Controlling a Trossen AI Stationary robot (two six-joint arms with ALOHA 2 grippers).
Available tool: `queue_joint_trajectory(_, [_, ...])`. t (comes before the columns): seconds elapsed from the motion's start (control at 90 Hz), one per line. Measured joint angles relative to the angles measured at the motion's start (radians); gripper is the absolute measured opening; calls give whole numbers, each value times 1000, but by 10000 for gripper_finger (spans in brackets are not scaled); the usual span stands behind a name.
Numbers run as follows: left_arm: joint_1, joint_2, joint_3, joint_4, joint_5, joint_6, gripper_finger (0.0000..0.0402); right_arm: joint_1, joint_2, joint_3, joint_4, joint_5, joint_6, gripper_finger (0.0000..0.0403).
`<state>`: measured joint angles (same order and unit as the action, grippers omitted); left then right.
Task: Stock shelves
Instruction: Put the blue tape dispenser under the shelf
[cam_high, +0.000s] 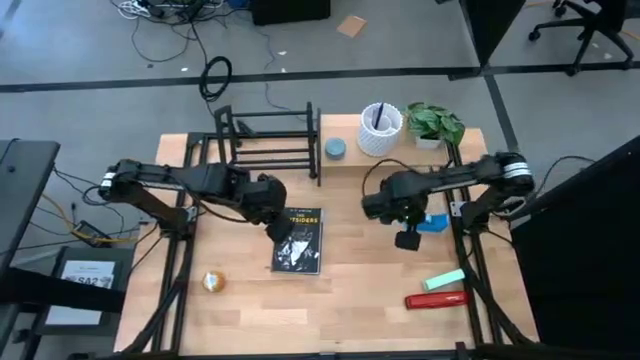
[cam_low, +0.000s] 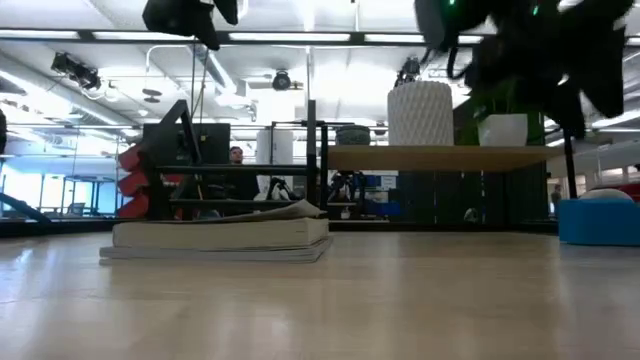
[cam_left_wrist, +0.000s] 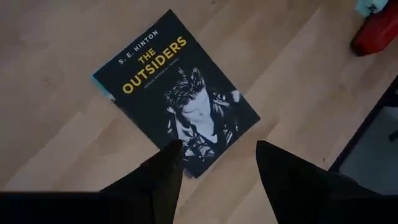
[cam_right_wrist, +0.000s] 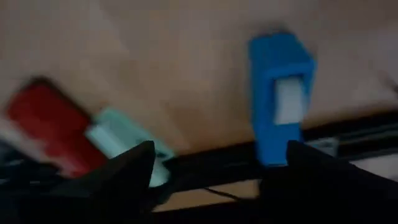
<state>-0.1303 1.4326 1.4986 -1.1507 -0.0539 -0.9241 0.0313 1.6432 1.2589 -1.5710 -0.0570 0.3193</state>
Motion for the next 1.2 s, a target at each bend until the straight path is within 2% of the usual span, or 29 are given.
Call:
queue_joint_trajectory(0.178, [-2,0,0,0,0,6,183,-51,60,-15,3,89,-63,331])
queue_joint_trajectory(0.367, [-3,0,0,1,2,5,183,-98,69,-108,50,84,-95,327])
queue_joint_trajectory(0.644, [-3,0,0,11,-9,10,183,-105,72,-254,138,81,-115,324])
queue_joint_trajectory(0.911, [-3,0,0,55,-13,15,183,-115,73,-364,260,50,-112,302])
queue_joint_trajectory(1.056, [-3,0,0,60,-14,5,183,-125,73,-394,322,-15,-87,262])
queue_joint_trajectory(1.2, [-3,0,0,60,-14,3,183,-126,73,-356,338,-99,-39,172])
